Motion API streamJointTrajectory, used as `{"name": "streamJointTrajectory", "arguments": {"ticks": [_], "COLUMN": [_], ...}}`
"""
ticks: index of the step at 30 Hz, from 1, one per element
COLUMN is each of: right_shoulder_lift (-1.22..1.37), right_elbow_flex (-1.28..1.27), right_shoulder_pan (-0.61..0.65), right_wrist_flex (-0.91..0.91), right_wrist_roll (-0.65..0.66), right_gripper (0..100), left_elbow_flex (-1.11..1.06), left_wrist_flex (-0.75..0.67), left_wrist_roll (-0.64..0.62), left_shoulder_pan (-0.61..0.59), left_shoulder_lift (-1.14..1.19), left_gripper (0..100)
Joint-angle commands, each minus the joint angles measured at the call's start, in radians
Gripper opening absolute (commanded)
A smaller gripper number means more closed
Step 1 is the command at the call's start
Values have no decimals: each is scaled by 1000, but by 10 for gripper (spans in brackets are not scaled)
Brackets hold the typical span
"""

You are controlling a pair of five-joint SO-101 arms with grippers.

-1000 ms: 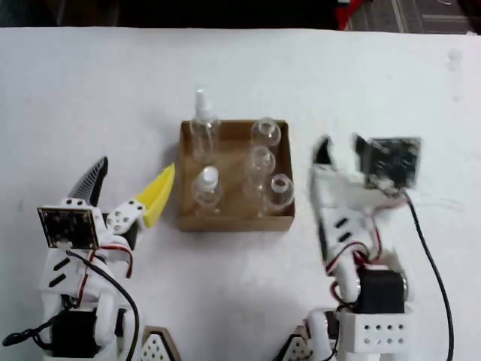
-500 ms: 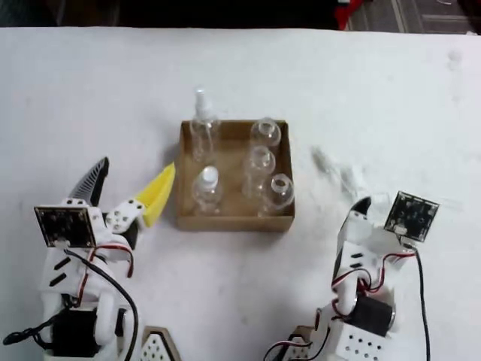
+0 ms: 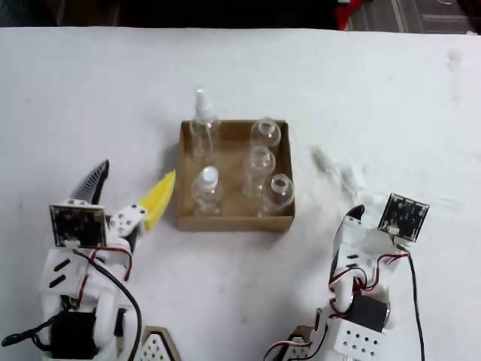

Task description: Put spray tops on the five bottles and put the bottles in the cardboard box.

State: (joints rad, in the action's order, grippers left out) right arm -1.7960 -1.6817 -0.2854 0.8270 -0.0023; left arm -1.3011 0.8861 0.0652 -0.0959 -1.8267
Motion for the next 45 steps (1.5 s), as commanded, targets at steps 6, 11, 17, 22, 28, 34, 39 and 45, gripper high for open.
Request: {"name": "streamJointTrajectory", "arguments": {"ticks": [6,11,17,22,28,34,39,45], "right_shoulder_lift": [-4,2,2,2,2,2,2,2], "right_elbow_flex": [-9,-9,-9,-9,-9,-9,-9,-9], "right_shoulder_pan": [-13,-13,-10,-10,-10,-12,-15,-15], "right_wrist_flex": [-31,-31,-30,-30,-30,-30,-30,-30], "right_wrist_roll": [8,8,8,8,8,8,8,8], "right_gripper": [145,145,145,145,145,145,145,145], "left_elbow_flex": [95,15,-123,-278,-305,-341,-345,-347], "left_wrist_flex": [304,269,267,192,176,49,20,20], "left_wrist_roll": [-18,-14,-11,-11,-12,-12,-12,-12], "left_shoulder_pan": [-5,-7,-8,-4,1,-4,-5,-5], "left_shoulder_lift": [-5,-5,-5,-5,-5,-5,-5,-5], "left_gripper": [373,373,373,371,126,72,75,75]}}
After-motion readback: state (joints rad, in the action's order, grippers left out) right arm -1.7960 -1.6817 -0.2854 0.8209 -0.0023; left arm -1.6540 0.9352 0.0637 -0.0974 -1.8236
